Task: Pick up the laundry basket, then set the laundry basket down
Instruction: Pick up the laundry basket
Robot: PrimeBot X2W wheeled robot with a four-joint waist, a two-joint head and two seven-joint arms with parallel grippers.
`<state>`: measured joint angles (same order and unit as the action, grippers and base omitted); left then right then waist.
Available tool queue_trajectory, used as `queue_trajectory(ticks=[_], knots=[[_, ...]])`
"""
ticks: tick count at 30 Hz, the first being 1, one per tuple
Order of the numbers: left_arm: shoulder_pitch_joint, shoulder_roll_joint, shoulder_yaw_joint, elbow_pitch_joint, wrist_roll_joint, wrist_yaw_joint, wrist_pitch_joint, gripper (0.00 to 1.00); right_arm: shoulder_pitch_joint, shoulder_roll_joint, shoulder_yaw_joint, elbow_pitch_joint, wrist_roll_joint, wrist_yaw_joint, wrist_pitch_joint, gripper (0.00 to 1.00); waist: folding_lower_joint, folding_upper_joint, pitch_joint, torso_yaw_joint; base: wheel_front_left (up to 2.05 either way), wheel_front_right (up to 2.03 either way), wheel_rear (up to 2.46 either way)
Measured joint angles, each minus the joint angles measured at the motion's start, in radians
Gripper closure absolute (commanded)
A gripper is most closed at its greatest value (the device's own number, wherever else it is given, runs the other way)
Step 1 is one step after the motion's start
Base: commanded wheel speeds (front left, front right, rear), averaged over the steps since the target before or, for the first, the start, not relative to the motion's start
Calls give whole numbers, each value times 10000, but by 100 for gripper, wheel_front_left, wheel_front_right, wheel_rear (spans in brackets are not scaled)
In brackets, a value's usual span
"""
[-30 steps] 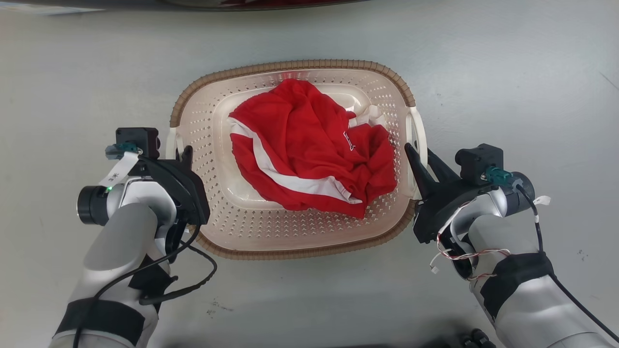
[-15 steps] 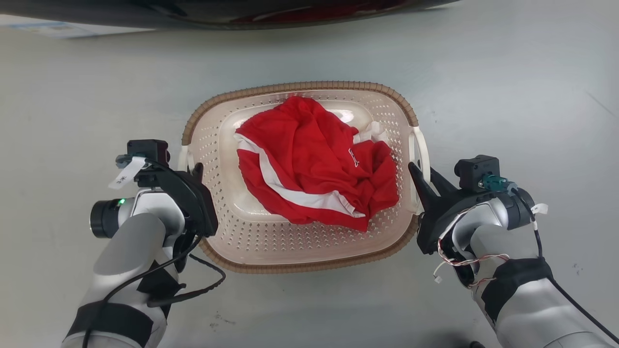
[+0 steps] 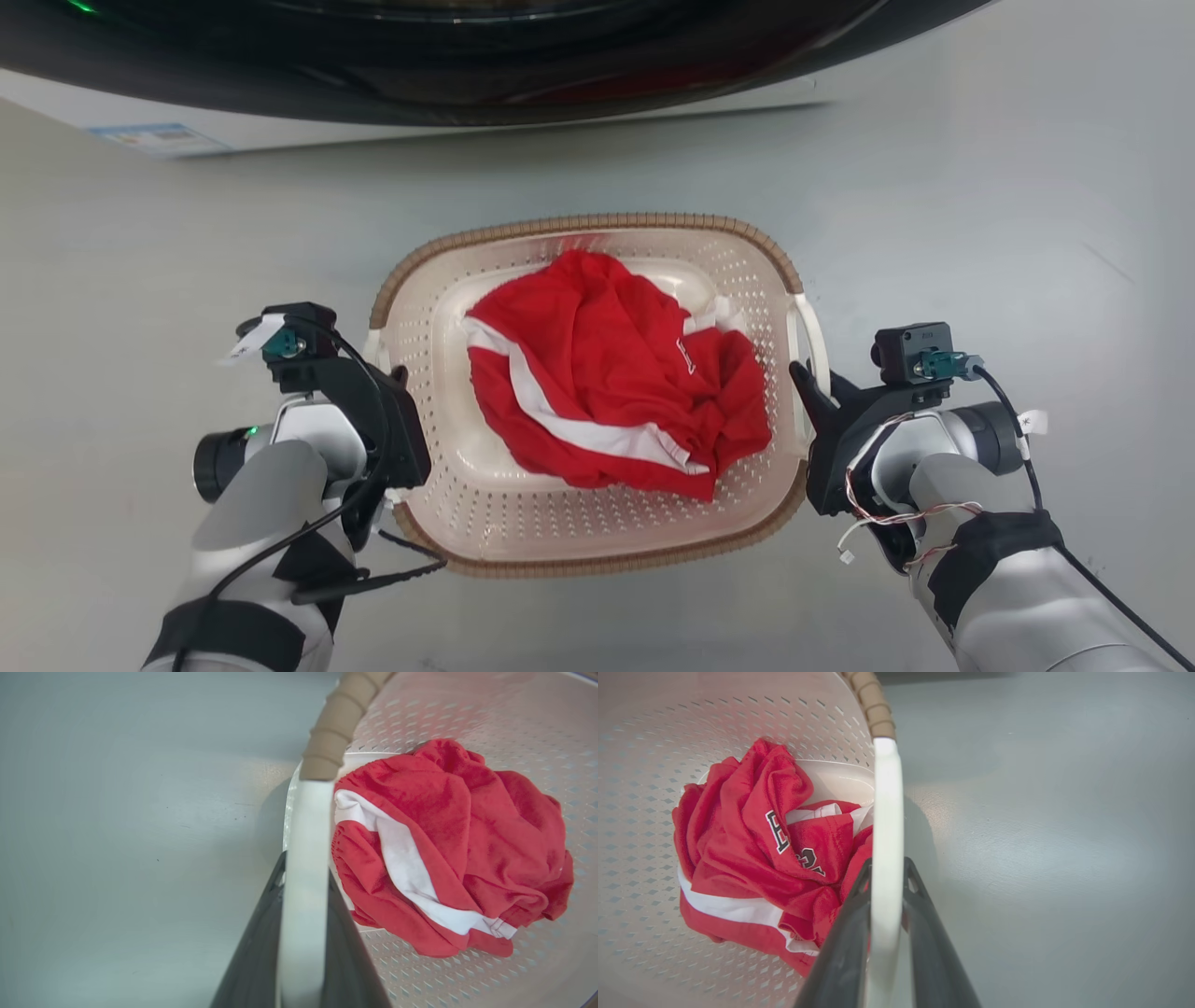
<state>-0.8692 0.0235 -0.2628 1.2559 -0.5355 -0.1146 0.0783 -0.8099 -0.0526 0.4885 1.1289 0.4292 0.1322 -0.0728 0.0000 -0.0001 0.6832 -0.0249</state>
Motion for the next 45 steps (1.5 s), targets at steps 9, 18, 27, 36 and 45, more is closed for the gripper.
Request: queue_trajectory(ticks=[9, 18, 27, 36, 45], knots=[[426, -82, 134, 224, -345, -19, 763, 100, 206, 61, 199, 384, 627, 2, 988, 100, 0, 0, -941, -23, 0, 0, 0], [605, -86, 184, 322, -596, -79, 1664, 100, 467, 81, 370, 518, 1126, 2, 1862, 100, -1, 0, -1914, 5, 0, 0, 0], [960, -86, 217, 391, -874, -82, 2734, 100, 668, 82, 470, 568, 1739, 2, 2780, 100, -1, 0, -2903, 44, 0, 0, 0], [1041, -77, 267, 474, -972, -82, 3563, 100, 894, 84, 447, 606, 2472, 2, 3657, 100, 0, 1, -3880, 78, 0, 0, 0], [1361, -46, 368, 520, -1183, -77, 4174, 100, 1069, 84, 548, 662, 2857, 2, 4495, 100, 0, 0, -4742, 41, 0, 0, 0]])
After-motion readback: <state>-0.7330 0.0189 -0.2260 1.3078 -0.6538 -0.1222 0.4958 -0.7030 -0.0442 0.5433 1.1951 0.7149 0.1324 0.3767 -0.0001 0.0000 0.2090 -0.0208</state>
